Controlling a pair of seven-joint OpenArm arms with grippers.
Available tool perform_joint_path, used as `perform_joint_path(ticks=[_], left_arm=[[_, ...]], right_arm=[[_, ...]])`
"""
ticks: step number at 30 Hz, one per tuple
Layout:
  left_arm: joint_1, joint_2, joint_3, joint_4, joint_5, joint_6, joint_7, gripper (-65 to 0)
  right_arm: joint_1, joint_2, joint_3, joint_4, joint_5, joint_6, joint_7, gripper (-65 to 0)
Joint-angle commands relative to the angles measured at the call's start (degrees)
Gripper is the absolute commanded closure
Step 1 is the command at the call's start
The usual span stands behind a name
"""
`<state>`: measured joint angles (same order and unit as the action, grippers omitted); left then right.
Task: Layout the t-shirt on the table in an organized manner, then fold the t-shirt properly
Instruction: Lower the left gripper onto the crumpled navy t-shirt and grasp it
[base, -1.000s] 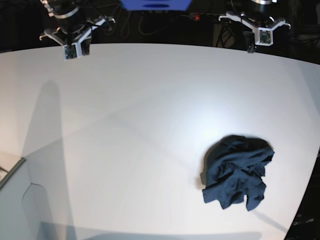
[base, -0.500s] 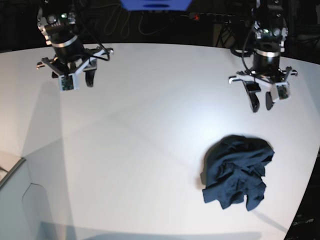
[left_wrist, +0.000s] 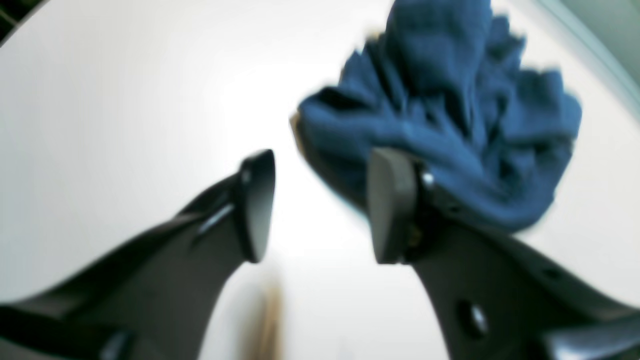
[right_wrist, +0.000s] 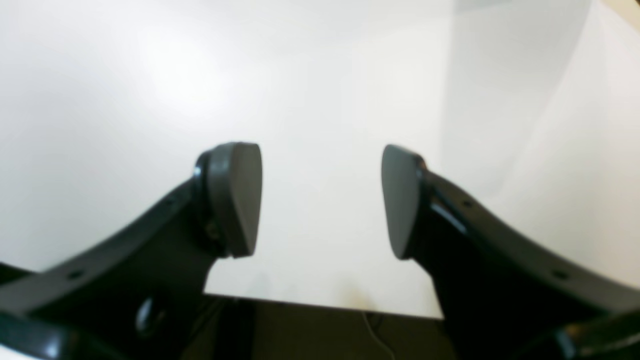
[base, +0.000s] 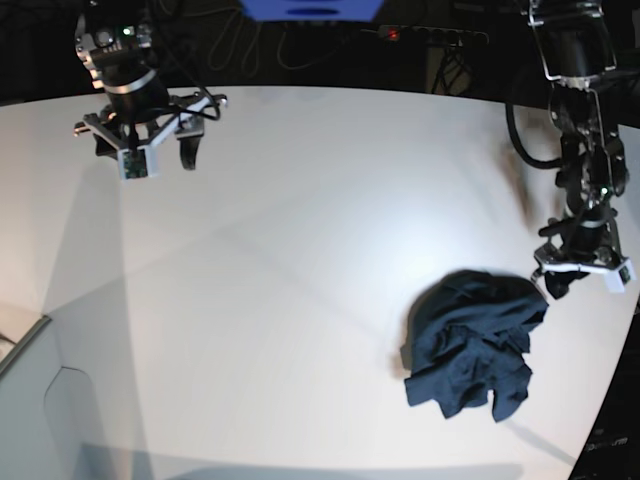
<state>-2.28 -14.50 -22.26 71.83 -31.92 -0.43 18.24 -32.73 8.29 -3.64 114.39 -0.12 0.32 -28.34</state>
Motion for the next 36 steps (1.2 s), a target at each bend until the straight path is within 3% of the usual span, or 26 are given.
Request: perform_joint_path(ticks=[1, 14, 23, 27, 36], left_arm=[[-2.24, -0.84, -0.38, -0.84, -0.21, 0.03, -0.79, -32.0], [-9.36, -0.49, -0.46, -9.11, -0.30, 0.03, -1.05, -32.5], [-19.12, 1.36, -0.46, -22.47, -0.39, 0.03, -1.05, -32.6], [-22.73, 1.45, -0.46, -27.66, -0.39, 0.03, -1.14, -32.6], [-25.89, 2.77, -0.02, -33.99, -0.30, 0.03, -1.14, -31.9]], right_arm=[[-0.10, 0.19, 0.17, 0.91, -0.01, -0.01, 1.39, -38.2], [-1.60, 0.63, 0.08, 0.82, -0.10, -0.01, 1.39, -38.4], [-1.69, 0.63, 0.08, 0.73, -0.10, 0.08, 1.30, -38.4], [-1.16, 0.54, -0.01, 0.73, -0.10, 0.08, -2.56, -38.4], [-1.07, 0.45, -0.01, 0.73, -0.10, 0.08, -3.09, -38.4]])
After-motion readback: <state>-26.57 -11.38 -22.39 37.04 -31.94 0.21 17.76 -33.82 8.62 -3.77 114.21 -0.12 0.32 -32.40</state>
